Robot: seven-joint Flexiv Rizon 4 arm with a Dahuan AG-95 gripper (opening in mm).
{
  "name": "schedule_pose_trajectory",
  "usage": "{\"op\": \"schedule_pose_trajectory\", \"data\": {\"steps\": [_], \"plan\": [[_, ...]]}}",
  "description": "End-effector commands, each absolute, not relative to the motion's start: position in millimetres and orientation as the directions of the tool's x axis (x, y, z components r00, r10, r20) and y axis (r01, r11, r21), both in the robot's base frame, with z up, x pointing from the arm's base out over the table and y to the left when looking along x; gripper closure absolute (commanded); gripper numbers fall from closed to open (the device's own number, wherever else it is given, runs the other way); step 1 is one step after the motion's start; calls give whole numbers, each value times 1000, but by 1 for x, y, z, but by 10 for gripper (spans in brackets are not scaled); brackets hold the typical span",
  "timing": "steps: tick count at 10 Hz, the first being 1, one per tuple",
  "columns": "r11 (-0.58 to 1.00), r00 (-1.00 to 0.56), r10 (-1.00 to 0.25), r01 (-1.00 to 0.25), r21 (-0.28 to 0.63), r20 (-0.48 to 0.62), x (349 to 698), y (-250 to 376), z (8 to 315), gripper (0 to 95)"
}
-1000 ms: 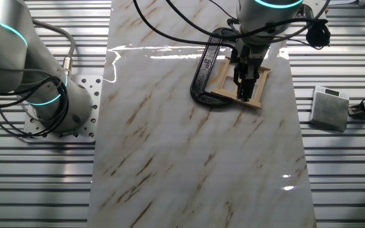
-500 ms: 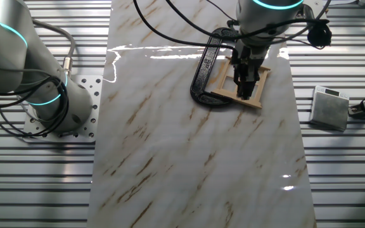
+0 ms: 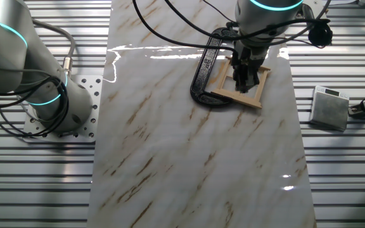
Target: Open a sliding window
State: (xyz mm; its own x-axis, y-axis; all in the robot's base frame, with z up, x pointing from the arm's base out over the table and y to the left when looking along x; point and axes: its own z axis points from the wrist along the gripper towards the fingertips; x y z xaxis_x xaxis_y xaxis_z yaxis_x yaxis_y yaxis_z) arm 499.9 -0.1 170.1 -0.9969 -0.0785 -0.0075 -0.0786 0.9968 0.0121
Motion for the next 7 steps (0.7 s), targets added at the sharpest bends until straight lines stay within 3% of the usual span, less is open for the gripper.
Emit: {"op": "schedule_pose_trajectory", "data": {"steps": [1,7], "plan": [[997,-997,-79,-79,11,-7,500,0,170,950],[996,-996,-91,-91,11,-7,500,0,170,950]]}}
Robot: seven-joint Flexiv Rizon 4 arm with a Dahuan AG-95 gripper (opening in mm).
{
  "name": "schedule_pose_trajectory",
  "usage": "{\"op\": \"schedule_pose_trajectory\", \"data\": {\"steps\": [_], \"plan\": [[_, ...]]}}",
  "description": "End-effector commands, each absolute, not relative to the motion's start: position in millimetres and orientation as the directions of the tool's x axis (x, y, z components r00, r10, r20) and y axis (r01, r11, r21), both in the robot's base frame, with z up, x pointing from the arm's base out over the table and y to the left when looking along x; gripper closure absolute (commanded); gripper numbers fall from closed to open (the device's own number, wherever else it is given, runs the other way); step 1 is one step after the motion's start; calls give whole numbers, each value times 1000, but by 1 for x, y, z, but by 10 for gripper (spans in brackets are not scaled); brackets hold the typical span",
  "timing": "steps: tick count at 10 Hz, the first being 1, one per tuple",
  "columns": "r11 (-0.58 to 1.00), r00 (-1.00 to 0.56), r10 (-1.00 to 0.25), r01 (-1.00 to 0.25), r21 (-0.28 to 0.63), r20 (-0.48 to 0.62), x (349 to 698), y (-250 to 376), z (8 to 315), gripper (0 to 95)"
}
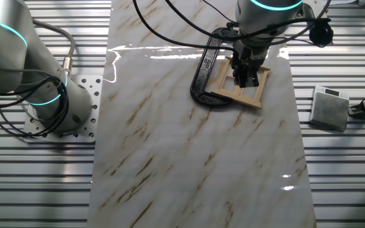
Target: Open a sliding window
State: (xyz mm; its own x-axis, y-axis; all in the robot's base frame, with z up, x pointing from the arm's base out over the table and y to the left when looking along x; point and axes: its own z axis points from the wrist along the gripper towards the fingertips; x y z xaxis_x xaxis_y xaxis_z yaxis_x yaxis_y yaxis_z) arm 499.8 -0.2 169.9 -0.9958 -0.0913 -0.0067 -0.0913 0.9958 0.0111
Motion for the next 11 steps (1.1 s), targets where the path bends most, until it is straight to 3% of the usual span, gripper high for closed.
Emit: {"op": "schedule_pose_trajectory", "data": {"steps": [1,11], "plan": [[996,-996,-91,-91,11,-7,500,0,170,950],[982,-982,-188,-188,13,-4,500,0,170,950]]}}
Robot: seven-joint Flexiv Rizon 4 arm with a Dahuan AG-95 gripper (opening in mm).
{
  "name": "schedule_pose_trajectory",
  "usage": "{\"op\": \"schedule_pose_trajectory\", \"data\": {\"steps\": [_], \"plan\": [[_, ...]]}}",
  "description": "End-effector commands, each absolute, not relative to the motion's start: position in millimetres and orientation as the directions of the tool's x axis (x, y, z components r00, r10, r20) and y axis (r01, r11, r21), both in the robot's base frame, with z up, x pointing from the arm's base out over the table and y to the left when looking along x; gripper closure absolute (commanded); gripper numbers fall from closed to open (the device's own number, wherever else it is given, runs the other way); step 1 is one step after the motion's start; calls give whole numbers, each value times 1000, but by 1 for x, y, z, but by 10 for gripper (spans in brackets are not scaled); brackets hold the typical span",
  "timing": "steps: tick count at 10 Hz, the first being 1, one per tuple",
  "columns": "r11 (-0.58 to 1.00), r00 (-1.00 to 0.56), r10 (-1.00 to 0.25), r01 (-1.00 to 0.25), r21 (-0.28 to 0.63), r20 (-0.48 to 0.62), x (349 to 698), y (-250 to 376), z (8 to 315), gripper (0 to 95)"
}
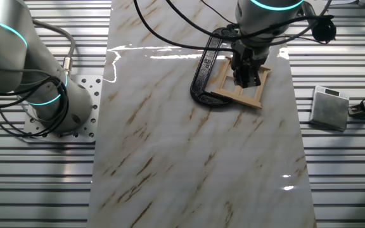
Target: Open a sliding window
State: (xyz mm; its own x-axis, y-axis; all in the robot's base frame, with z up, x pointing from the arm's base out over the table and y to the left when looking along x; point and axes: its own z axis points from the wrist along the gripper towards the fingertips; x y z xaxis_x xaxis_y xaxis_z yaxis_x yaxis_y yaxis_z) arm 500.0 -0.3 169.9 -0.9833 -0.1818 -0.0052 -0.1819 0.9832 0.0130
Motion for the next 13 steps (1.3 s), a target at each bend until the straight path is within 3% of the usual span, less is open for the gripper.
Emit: {"op": "schedule_pose_trajectory", "data": {"steps": [1,13], "plan": [[979,-979,-205,-205,19,-6,500,0,170,950],[969,-969,-247,-247,24,1,500,0,170,950]]}}
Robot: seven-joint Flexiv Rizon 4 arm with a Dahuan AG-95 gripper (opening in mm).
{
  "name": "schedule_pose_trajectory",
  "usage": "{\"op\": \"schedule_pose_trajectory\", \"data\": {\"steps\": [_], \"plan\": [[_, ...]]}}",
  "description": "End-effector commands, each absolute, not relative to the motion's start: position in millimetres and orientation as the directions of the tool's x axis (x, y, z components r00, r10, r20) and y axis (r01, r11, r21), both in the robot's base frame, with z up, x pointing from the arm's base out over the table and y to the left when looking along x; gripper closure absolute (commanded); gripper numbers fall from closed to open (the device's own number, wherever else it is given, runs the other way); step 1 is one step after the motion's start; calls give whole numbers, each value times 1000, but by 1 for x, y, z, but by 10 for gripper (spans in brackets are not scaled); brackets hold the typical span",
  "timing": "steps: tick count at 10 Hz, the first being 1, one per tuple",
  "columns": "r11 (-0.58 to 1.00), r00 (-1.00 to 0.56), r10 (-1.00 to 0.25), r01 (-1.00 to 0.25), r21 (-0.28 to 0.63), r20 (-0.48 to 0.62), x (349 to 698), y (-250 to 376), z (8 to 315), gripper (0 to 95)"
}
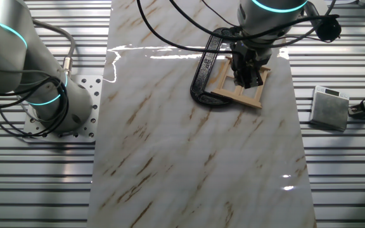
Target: Open a sliding window
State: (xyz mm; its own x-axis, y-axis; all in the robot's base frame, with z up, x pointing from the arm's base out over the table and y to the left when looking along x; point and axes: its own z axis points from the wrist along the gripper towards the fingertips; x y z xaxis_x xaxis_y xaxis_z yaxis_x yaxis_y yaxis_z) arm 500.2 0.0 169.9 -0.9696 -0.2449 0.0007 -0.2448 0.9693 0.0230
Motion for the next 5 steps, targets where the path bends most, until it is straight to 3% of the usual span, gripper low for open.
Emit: {"op": "schedule_pose_trajectory", "data": {"steps": [1,5], "plan": [[966,-966,-258,-258,25,1,500,0,170,950],[955,-956,-294,-294,28,12,500,0,170,950]]}}
